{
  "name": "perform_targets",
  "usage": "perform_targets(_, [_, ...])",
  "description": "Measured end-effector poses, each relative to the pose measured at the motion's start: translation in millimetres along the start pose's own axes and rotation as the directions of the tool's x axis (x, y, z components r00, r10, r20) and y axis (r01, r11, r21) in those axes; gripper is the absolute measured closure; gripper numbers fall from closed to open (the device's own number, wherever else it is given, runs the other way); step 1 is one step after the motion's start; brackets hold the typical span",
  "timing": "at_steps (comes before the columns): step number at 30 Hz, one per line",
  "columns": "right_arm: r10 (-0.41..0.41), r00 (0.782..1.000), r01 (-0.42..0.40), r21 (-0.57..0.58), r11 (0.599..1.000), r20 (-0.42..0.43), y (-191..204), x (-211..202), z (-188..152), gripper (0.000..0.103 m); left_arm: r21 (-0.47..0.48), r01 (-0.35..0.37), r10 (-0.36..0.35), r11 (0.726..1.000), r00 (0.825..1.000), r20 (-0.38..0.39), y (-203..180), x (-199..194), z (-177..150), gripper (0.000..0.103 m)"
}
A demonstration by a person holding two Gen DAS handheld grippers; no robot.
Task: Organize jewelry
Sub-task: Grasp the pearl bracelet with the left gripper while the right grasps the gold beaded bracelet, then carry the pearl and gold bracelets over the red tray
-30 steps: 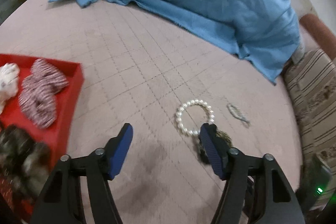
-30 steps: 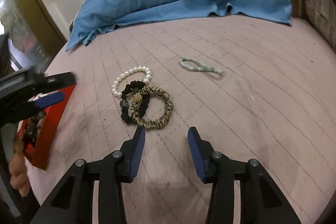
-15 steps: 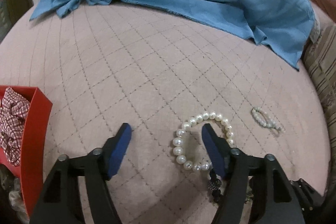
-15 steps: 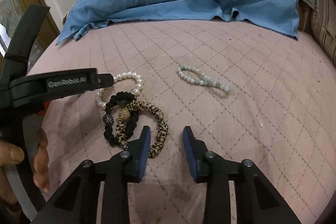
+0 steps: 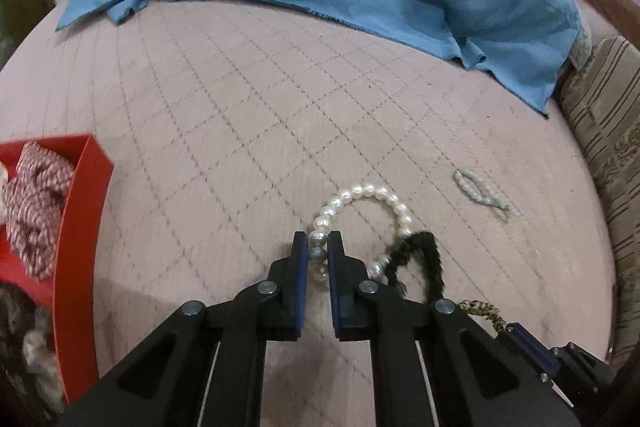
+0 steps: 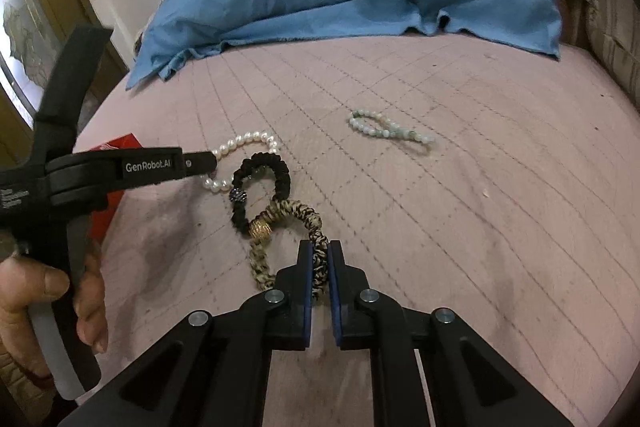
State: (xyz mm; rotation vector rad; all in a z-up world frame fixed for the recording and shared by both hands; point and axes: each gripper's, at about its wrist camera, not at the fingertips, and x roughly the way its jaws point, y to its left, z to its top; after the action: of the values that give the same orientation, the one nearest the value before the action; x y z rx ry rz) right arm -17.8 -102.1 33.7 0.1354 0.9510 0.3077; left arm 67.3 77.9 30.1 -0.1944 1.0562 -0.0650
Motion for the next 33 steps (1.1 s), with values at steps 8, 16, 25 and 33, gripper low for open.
perform_targets(8, [-0.004, 0.999, 0.003, 0.024, 1.000, 0.042, 4.1, -39.1, -11.5, 0.095, -0.023, 0.068, -0.067, 0.997, 0.997, 0.037, 0.2, -44.3, -18.9, 0.094])
perform_targets(16, [0.003, 0.997, -0.003, 0.010, 1.000, 0.075, 21.8, -65.2, -18.1, 0.095, -0.033, 0.121, -0.117, 0.992, 0.988, 0.100, 11.0, -97.7, -33.4, 0.094])
perform_targets(25, [0.021, 0.994, -0.018, -0.039, 0.999, 0.105, 50.3, -90.0, -24.6, 0.095, -0.070, 0.179, -0.165, 0.981, 0.972, 0.166, 37.3, -151.2, -45.1, 0.094])
perform_targets(33, [0.039, 0.992, -0.030, -0.076, 0.997, 0.123, 70.0, -106.7, -25.4, 0.095, -0.038, 0.185, -0.171, 0.982, 0.957, 0.235, 54.7, -201.4, -49.9, 0.094])
